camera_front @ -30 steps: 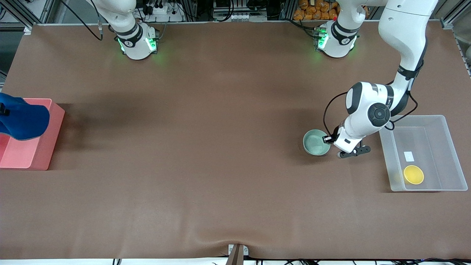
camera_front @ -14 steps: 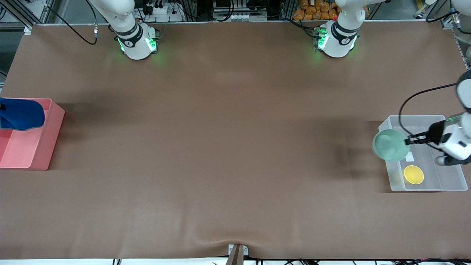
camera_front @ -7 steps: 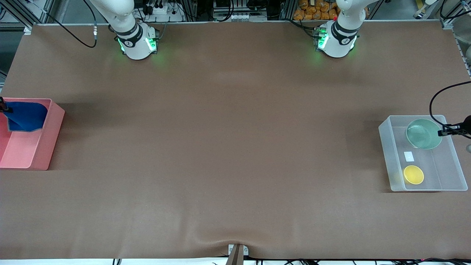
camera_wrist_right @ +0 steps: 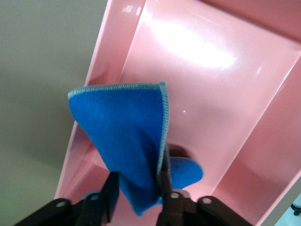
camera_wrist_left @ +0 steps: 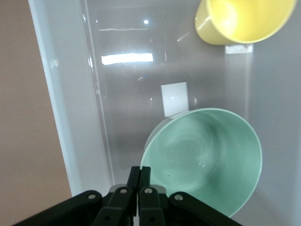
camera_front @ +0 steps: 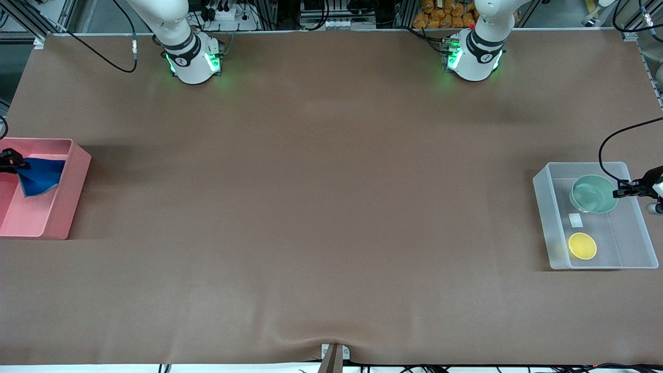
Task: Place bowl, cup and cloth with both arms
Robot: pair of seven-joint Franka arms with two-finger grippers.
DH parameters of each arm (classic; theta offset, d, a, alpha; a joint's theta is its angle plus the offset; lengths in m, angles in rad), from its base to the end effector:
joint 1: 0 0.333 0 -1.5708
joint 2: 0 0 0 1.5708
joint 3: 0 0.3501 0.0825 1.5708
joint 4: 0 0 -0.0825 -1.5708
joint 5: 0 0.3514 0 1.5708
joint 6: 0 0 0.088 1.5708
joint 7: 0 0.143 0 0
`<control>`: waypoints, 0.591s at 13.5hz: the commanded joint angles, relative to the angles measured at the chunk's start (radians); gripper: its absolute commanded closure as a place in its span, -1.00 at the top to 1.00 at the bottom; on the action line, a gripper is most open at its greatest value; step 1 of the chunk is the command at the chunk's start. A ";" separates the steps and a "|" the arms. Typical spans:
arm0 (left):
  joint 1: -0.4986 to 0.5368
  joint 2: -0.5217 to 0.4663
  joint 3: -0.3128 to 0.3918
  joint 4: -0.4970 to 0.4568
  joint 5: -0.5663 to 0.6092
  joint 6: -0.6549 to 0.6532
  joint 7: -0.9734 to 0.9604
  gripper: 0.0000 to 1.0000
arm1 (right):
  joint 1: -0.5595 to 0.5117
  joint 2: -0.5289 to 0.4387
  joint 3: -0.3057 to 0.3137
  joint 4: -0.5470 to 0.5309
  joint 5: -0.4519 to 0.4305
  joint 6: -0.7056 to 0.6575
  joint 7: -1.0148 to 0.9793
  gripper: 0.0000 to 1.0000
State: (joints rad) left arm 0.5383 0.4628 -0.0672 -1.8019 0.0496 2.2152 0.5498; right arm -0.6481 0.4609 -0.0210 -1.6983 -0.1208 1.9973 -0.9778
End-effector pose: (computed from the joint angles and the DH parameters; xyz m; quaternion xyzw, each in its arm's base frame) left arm 0.5619 0.2936 0.3015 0.9984 -0.0515 -0.0231 0.0079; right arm 0.4895 -0.3998 0.3289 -0.9782 -0.1826 0.0970 0.0202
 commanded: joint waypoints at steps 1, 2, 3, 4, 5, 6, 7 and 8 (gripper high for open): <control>0.008 0.016 -0.014 -0.065 0.019 0.118 0.004 -1.00 | -0.009 -0.001 0.021 0.025 0.000 -0.003 -0.021 1.00; 0.006 0.029 -0.014 -0.074 0.019 0.147 0.004 -1.00 | -0.002 -0.002 0.026 0.034 0.000 -0.003 -0.021 1.00; 0.006 0.045 -0.014 -0.074 0.019 0.167 0.004 -1.00 | 0.019 -0.004 0.024 0.042 -0.002 -0.002 -0.019 1.00; 0.005 0.057 -0.014 -0.068 0.019 0.172 0.005 -1.00 | 0.039 -0.008 0.024 0.048 -0.002 -0.003 -0.010 1.00; 0.003 0.069 -0.014 -0.059 0.021 0.173 0.015 -1.00 | 0.062 -0.013 0.024 0.051 -0.002 -0.008 -0.006 1.00; -0.004 0.071 -0.014 -0.045 0.021 0.172 0.025 -0.56 | 0.082 -0.017 0.024 0.052 0.000 -0.009 -0.006 1.00; -0.017 0.071 -0.014 -0.037 0.021 0.170 0.027 -0.14 | 0.105 -0.024 0.026 0.052 0.001 -0.008 0.002 1.00; -0.024 0.068 -0.014 -0.025 0.021 0.167 0.024 0.55 | 0.131 -0.028 0.026 0.052 0.003 -0.009 0.043 1.00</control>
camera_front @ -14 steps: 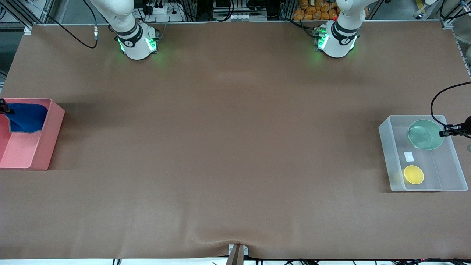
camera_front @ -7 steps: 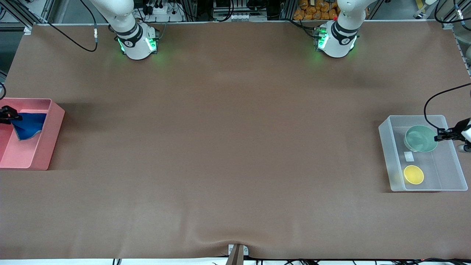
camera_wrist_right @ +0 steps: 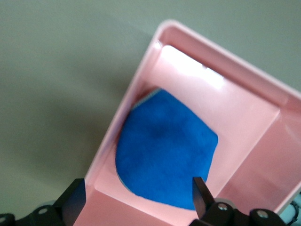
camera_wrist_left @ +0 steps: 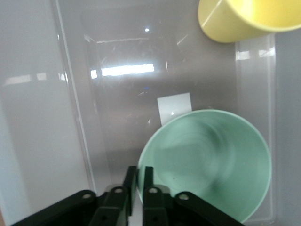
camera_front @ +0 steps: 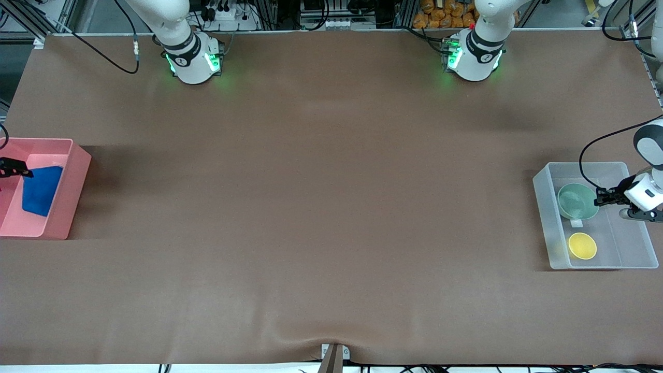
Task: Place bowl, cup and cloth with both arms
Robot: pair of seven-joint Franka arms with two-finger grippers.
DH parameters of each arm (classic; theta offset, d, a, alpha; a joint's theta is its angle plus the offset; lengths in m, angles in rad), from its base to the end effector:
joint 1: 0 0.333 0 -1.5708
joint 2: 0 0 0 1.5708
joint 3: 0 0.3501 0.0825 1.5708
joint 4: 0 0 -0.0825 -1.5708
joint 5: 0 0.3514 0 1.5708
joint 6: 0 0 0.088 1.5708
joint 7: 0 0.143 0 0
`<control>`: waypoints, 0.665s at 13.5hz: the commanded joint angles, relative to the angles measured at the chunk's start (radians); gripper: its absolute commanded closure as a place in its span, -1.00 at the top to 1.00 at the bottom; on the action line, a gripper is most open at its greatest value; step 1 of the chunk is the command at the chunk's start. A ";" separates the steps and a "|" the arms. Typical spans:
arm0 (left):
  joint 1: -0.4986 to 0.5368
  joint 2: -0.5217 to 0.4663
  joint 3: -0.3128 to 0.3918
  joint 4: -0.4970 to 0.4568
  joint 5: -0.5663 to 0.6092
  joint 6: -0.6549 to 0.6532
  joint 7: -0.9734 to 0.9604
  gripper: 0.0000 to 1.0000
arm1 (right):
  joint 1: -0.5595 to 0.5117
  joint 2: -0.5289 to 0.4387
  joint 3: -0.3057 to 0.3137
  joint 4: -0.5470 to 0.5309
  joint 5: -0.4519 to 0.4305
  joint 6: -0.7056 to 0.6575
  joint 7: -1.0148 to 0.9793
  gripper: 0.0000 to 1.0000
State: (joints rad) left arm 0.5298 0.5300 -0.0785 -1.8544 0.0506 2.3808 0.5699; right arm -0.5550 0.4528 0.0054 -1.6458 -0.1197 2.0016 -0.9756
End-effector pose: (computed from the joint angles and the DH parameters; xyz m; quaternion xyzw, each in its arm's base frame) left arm 0.5710 0.2827 0.2522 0.9974 -0.0722 0.0005 0.0025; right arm 0.5453 -0.3476 0.3557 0.9688 0.2375 -0.0708 0.0041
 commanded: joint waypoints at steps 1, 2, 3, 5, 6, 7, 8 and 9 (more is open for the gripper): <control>-0.027 -0.005 -0.004 0.043 0.020 -0.008 0.001 1.00 | 0.061 -0.025 0.001 -0.002 0.006 -0.017 0.120 1.00; -0.046 -0.016 -0.003 0.056 0.017 -0.018 -0.002 1.00 | 0.088 -0.040 0.001 -0.009 0.008 -0.021 0.183 1.00; -0.057 -0.027 -0.006 0.078 0.015 -0.041 -0.005 1.00 | 0.118 -0.048 0.001 -0.009 0.008 -0.036 0.234 1.00; -0.080 -0.050 -0.012 0.144 0.011 -0.138 -0.028 1.00 | 0.180 -0.077 0.001 -0.009 0.009 -0.076 0.342 1.00; -0.102 -0.067 -0.012 0.173 0.009 -0.194 -0.033 1.00 | 0.216 -0.095 0.001 -0.009 0.009 -0.101 0.409 1.00; -0.135 -0.096 -0.003 0.185 0.008 -0.237 -0.056 1.00 | 0.251 -0.115 0.001 -0.009 0.012 -0.116 0.481 1.00; -0.174 -0.135 0.008 0.184 0.008 -0.276 -0.115 1.00 | 0.288 -0.132 -0.001 -0.011 0.012 -0.130 0.549 1.00; -0.212 -0.177 0.025 0.184 0.006 -0.320 -0.193 1.00 | 0.322 -0.146 0.001 -0.009 0.012 -0.150 0.622 1.00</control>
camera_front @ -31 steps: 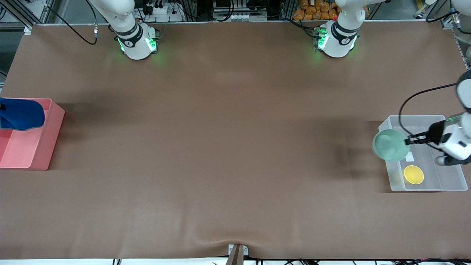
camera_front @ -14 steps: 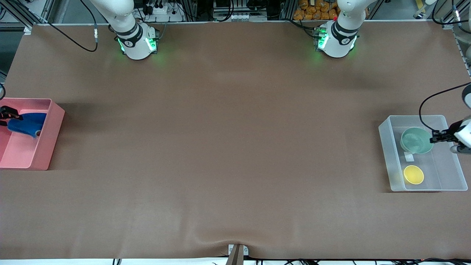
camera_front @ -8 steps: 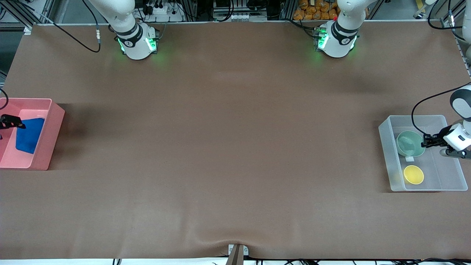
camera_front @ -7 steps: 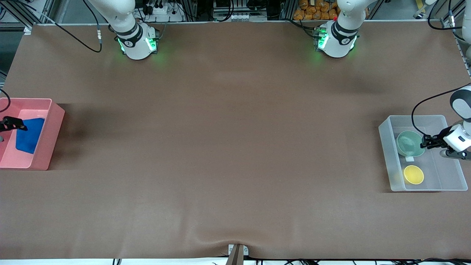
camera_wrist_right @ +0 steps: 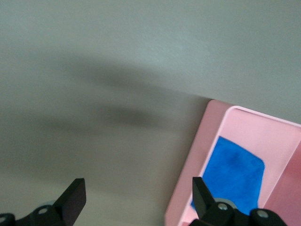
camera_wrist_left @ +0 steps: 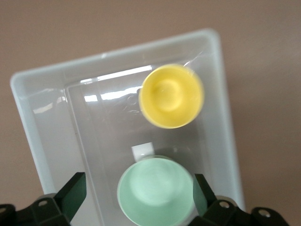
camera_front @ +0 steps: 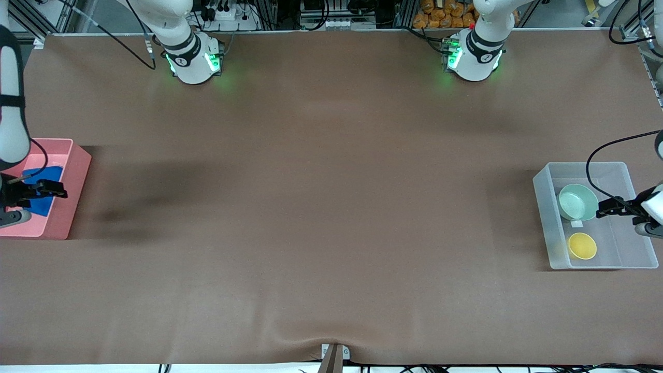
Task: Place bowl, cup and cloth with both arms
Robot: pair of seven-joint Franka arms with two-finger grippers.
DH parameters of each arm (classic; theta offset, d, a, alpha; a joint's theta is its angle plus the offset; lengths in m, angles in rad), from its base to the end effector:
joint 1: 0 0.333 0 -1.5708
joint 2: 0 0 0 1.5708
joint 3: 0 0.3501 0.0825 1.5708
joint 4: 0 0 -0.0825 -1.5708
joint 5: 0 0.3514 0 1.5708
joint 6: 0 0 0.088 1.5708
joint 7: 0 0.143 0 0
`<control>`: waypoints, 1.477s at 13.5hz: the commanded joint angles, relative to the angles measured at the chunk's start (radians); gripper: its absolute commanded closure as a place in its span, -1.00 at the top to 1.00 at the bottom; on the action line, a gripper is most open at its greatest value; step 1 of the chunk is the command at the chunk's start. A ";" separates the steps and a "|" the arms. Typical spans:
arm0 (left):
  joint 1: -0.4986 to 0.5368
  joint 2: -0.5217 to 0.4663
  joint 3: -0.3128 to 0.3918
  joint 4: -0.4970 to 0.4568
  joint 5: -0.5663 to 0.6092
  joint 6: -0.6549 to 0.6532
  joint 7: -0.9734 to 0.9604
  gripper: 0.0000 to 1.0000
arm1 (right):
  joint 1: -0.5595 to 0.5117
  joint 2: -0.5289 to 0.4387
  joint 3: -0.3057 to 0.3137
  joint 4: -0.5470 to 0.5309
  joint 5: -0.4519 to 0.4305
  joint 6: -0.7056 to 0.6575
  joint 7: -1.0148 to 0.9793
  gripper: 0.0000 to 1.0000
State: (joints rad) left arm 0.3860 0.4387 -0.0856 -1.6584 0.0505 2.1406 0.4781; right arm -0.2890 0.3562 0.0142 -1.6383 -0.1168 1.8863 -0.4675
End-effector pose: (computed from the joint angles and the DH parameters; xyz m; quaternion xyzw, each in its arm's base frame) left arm 0.6300 0.2061 0.3715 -0.9950 0.0974 -0.0196 0.0118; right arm 0.5988 -0.1830 0.4120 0.9904 0.1166 -0.0691 0.0288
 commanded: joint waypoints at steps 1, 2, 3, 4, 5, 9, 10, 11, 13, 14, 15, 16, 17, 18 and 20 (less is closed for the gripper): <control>-0.111 -0.115 0.038 -0.012 0.006 -0.115 -0.163 1.00 | 0.097 -0.065 -0.008 -0.017 0.009 -0.058 0.188 1.00; -0.140 -0.136 0.040 -0.012 0.008 -0.140 -0.209 1.00 | 0.138 -0.078 -0.010 -0.017 0.009 -0.082 0.264 1.00; -0.174 -0.156 0.040 -0.014 0.008 -0.166 -0.255 1.00 | 0.175 -0.091 -0.010 -0.015 0.009 -0.097 0.342 1.00; -0.224 -0.170 0.050 -0.012 0.006 -0.191 -0.313 1.00 | 0.210 -0.108 -0.008 -0.014 0.009 -0.114 0.413 1.00; -0.289 -0.184 0.087 -0.012 0.006 -0.211 -0.376 1.00 | 0.241 -0.121 -0.008 -0.012 0.009 -0.127 0.472 1.00; -0.429 -0.251 0.167 -0.011 0.003 -0.251 -0.525 1.00 | 0.271 -0.225 -0.013 -0.009 0.014 -0.222 0.537 1.00; -0.429 -0.288 0.162 -0.012 -0.001 -0.264 -0.533 1.00 | 0.257 -0.262 -0.014 -0.008 0.032 -0.239 0.515 1.00; -0.421 -0.337 0.147 -0.012 -0.006 -0.324 -0.539 1.00 | 0.231 -0.293 -0.019 -0.008 0.072 -0.260 0.466 1.00; -0.418 -0.405 0.136 -0.012 -0.009 -0.422 -0.547 1.00 | 0.150 -0.338 -0.016 -0.006 0.170 -0.312 0.362 1.00; -0.418 -0.426 0.135 -0.012 -0.021 -0.430 -0.553 1.00 | 0.148 -0.361 -0.016 -0.006 0.170 -0.329 0.362 1.00; -0.418 -0.442 0.135 -0.012 -0.026 -0.433 -0.555 1.00 | 0.148 -0.387 -0.017 -0.011 0.167 -0.338 0.362 1.00; -0.420 -0.446 0.135 -0.009 -0.024 -0.439 -0.549 1.00 | 0.148 -0.407 -0.017 -0.014 0.161 -0.354 0.362 1.00; -0.423 -0.431 0.138 0.020 -0.026 -0.439 -0.546 1.00 | 0.139 -0.417 -0.005 -0.014 0.158 -0.369 0.363 1.00; -0.423 -0.404 0.138 0.052 -0.027 -0.439 -0.550 1.00 | 0.140 -0.428 0.007 -0.015 0.149 -0.380 0.374 1.00; -0.420 -0.399 0.138 0.081 -0.035 -0.444 -0.546 1.00 | 0.148 -0.430 0.027 -0.015 0.149 -0.388 0.481 1.00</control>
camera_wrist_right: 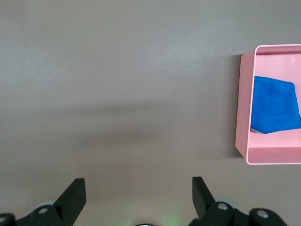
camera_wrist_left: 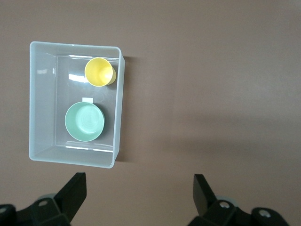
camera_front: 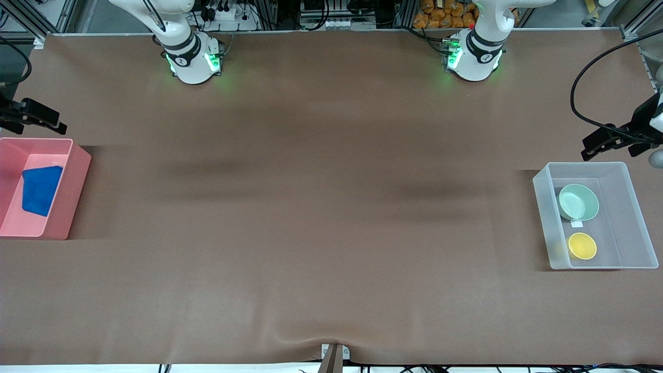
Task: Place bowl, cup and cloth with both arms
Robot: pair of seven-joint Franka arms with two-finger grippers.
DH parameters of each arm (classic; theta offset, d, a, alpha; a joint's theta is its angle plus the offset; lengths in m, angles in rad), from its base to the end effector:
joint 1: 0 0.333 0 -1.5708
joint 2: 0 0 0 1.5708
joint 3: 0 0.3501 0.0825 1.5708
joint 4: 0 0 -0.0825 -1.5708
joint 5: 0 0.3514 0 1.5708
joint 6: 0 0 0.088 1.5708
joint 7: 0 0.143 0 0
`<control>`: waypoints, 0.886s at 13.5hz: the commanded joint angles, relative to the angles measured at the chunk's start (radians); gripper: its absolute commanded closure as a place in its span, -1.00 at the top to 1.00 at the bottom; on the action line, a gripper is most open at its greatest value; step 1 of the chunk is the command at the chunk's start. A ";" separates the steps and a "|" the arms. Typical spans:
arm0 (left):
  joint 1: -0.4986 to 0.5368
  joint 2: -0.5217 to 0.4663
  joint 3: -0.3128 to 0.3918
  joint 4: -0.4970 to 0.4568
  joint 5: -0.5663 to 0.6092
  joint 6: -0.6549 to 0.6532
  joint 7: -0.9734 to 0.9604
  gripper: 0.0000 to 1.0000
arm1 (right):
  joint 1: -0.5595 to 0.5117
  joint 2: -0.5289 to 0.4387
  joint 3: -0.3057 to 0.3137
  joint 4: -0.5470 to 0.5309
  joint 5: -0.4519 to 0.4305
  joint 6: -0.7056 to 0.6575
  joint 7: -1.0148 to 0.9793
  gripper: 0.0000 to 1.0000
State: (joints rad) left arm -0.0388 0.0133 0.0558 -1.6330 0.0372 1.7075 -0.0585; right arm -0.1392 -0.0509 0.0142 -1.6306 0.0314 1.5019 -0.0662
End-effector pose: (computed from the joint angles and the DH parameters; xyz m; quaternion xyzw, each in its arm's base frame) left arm 0.5402 0.0138 0.6005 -0.9987 -0.0357 -0.0310 0.0182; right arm 0.4901 -0.0567 0.6169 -0.9987 0.0289 0.0372 0.0190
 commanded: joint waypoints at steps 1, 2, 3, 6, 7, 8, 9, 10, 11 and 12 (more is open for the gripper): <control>0.007 0.022 -0.004 0.058 -0.039 -0.032 -0.009 1.00 | -0.008 -0.024 0.058 -0.023 0.001 -0.003 0.106 1.00; 0.007 0.017 -0.004 0.058 -0.052 -0.048 -0.006 1.00 | -0.010 -0.026 0.061 -0.023 0.002 -0.006 0.106 1.00; 0.008 0.013 -0.002 0.058 -0.060 -0.052 -0.006 1.00 | -0.008 -0.026 0.061 -0.019 0.002 -0.005 0.105 1.00; 0.007 0.010 -0.005 0.078 -0.075 -0.058 -0.004 1.00 | -0.010 -0.026 0.058 -0.009 -0.001 -0.005 0.097 1.00; 0.004 0.011 -0.005 0.078 -0.083 -0.063 -0.004 1.00 | -0.011 -0.026 0.055 -0.006 -0.001 -0.008 0.095 1.00; 0.002 0.011 -0.005 0.078 -0.082 -0.063 -0.004 1.00 | -0.013 -0.023 0.055 0.001 -0.002 -0.011 0.089 1.00; -0.001 0.011 -0.007 0.079 -0.074 -0.065 -0.006 1.00 | -0.011 -0.018 0.056 0.020 -0.011 -0.023 0.082 1.00; -0.003 0.014 -0.014 0.079 -0.065 -0.065 -0.009 1.00 | -0.011 -0.017 0.056 0.026 -0.030 -0.046 0.086 1.00; -0.001 0.016 -0.017 0.079 -0.066 -0.065 -0.007 1.00 | -0.014 -0.017 0.055 0.031 -0.033 -0.052 0.085 1.00; -0.001 0.016 -0.017 0.079 -0.066 -0.065 -0.006 1.00 | -0.019 -0.015 0.055 0.029 -0.033 -0.054 0.083 1.00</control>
State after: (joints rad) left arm -0.0393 0.0250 0.0433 -1.5728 -0.0283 1.6647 -0.0585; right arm -0.1418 -0.0554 0.0639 -1.6088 0.0116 1.4679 0.0204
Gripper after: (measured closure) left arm 0.000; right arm 0.000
